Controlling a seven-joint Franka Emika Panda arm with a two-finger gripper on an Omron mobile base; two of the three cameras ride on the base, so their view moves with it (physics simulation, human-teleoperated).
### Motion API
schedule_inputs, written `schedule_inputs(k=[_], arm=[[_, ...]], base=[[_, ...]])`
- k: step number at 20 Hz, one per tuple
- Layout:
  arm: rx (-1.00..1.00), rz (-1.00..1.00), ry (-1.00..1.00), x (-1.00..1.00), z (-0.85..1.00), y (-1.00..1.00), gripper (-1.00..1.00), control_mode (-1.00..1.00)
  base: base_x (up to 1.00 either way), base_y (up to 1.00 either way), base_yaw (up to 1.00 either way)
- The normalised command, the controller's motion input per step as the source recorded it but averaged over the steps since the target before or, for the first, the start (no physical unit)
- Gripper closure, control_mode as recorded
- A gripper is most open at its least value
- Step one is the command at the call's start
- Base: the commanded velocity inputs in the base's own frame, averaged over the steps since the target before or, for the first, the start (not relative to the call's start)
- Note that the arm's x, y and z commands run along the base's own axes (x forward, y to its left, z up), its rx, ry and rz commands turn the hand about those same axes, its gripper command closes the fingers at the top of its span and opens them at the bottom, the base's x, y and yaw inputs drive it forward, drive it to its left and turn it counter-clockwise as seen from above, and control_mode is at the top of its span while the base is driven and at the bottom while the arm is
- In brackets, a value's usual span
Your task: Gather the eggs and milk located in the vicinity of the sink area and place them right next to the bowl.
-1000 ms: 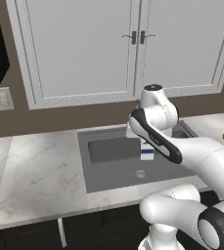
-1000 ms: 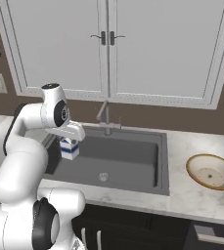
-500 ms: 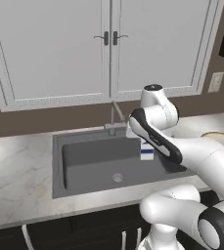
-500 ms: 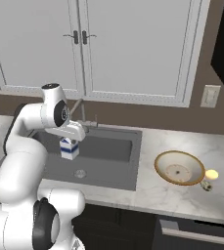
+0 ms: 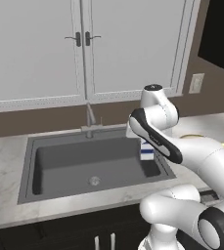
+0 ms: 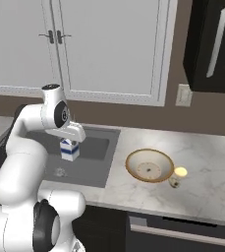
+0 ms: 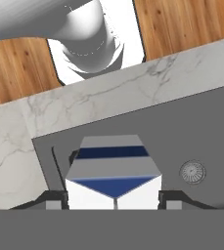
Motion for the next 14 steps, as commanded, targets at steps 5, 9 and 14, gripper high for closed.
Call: schedule_inputs(k=[5,9,14], arm=[[0.0,0.0,0.0,0.0,0.0,0.0,1.0,1.0],[0.0,0.0,0.0,0.0,0.0,0.0,1.0,1.0],[0.0,0.0,0.0,0.0,0.0,0.0,1.0,1.0]], base=[[-0.15,-0.48,0.0],[-0.16,-0.47,0.0],[-0.14,-0.48,0.0]])
